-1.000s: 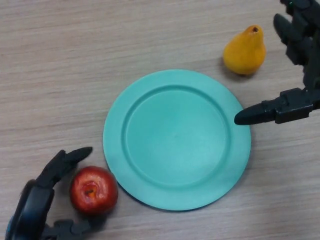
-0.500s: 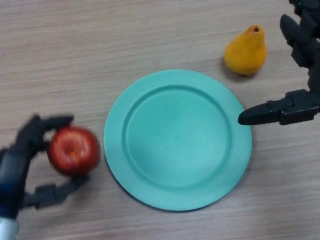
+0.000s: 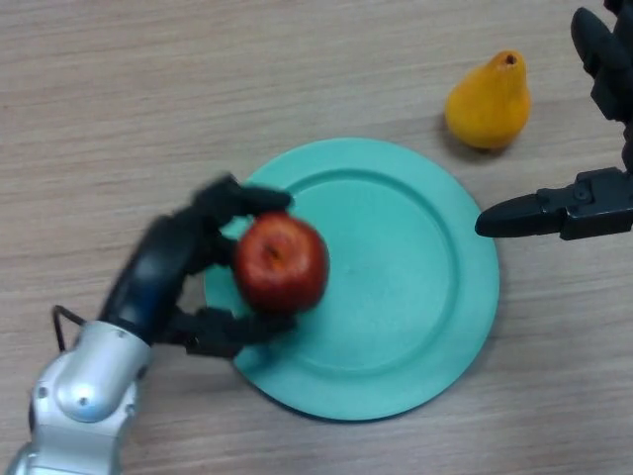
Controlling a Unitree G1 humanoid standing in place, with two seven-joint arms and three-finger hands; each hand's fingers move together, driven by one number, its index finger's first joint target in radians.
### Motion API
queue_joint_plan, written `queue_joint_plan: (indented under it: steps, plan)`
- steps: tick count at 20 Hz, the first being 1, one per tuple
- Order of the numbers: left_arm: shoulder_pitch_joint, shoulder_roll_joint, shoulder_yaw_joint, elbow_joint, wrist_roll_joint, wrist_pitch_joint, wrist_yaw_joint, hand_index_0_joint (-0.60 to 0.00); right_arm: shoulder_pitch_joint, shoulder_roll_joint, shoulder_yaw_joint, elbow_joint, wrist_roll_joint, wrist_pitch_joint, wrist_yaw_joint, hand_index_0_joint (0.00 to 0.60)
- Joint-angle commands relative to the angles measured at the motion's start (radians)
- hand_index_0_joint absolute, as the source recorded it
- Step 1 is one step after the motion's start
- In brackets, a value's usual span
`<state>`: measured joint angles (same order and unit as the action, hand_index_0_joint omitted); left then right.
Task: Pick up the red apple and place it on the plate
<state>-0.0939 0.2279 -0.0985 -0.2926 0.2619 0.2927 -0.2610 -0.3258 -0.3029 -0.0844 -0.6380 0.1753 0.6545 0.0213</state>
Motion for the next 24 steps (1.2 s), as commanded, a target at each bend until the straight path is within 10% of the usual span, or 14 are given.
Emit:
queue_joint_plan:
  steps: [1,4,11,19,24]
  plan:
    - [-0.031,0.019,0.044,-0.039,0.009,-0.123,0.002,-0.350,-0.028,-0.027,-0.059,-0.058,0.034,-0.095,-0.026,0.000]
    - [-0.090,0.004,0.072,0.026,-0.029,-0.154,0.003,0.000,-0.019,-0.026,-0.062,-0.053,0.043,-0.097,-0.042,0.000]
    - [-0.163,0.049,0.180,-0.079,-0.144,-0.030,-0.016,0.000,-0.029,-0.032,-0.054,-0.020,0.021,-0.100,-0.026,0.000]
    - [-0.187,0.213,0.450,-0.052,-0.527,-0.241,0.130,0.000,-0.001,-0.037,-0.070,0.001,-0.009,-0.132,0.033,0.000]
    - [-0.124,0.257,0.480,-0.124,-0.608,-0.181,0.088,0.000,0.040,-0.054,-0.079,-0.006,-0.066,-0.147,0.171,0.000]
